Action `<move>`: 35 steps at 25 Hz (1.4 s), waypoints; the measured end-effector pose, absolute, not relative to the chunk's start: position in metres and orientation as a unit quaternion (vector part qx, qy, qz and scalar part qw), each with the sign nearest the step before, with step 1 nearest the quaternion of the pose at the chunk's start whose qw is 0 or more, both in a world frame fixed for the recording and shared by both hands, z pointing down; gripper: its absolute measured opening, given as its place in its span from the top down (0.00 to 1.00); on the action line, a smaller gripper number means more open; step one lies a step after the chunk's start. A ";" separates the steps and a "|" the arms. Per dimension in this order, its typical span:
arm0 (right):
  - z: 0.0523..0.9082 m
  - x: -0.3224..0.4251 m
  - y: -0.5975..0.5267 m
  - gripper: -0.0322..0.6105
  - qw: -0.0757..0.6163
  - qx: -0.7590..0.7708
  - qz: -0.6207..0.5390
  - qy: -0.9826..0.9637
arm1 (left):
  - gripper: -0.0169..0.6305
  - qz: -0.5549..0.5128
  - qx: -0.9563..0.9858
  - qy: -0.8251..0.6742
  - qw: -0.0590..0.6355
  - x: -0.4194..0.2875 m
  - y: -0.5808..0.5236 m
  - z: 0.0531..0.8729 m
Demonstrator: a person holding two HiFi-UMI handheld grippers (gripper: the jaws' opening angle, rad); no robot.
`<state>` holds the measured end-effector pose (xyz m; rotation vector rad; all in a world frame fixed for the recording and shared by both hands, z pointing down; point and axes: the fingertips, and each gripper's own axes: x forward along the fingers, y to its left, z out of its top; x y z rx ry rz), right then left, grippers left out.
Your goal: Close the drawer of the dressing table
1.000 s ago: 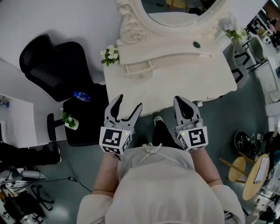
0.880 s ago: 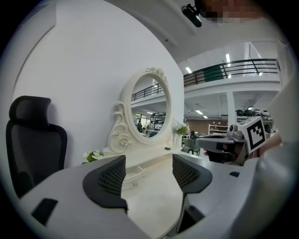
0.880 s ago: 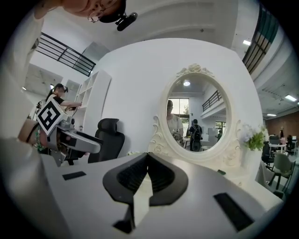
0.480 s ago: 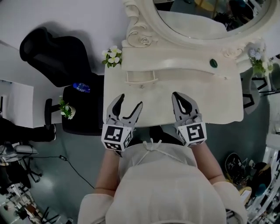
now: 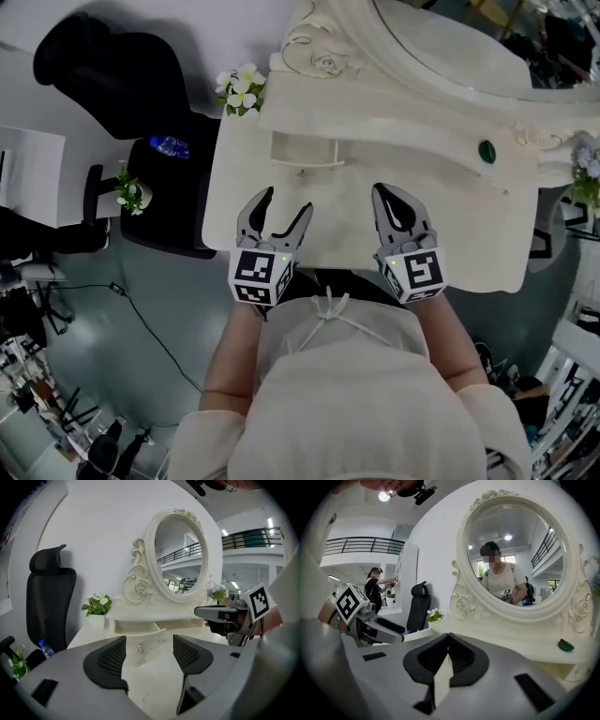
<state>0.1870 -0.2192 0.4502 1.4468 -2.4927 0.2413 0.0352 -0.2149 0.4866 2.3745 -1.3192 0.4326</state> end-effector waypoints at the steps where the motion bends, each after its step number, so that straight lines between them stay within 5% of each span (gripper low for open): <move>1: 0.456 0.187 -0.222 0.94 0.126 0.493 0.085 -0.856 | 0.48 0.159 0.843 -0.474 0.198 0.037 -0.217 0.495; 17: 0.507 0.184 -0.254 0.94 0.120 0.474 0.135 -0.862 | 0.49 0.209 0.811 -0.496 0.231 0.059 -0.251 0.570; 28: 0.520 0.198 -0.263 0.94 0.118 0.491 0.165 -0.847 | 0.80 0.220 0.788 -0.522 0.243 0.054 -0.263 0.578; 35: 0.522 0.196 -0.266 0.94 0.119 0.490 0.166 -0.847 | 0.82 0.222 0.790 -0.519 0.239 0.055 -0.265 0.580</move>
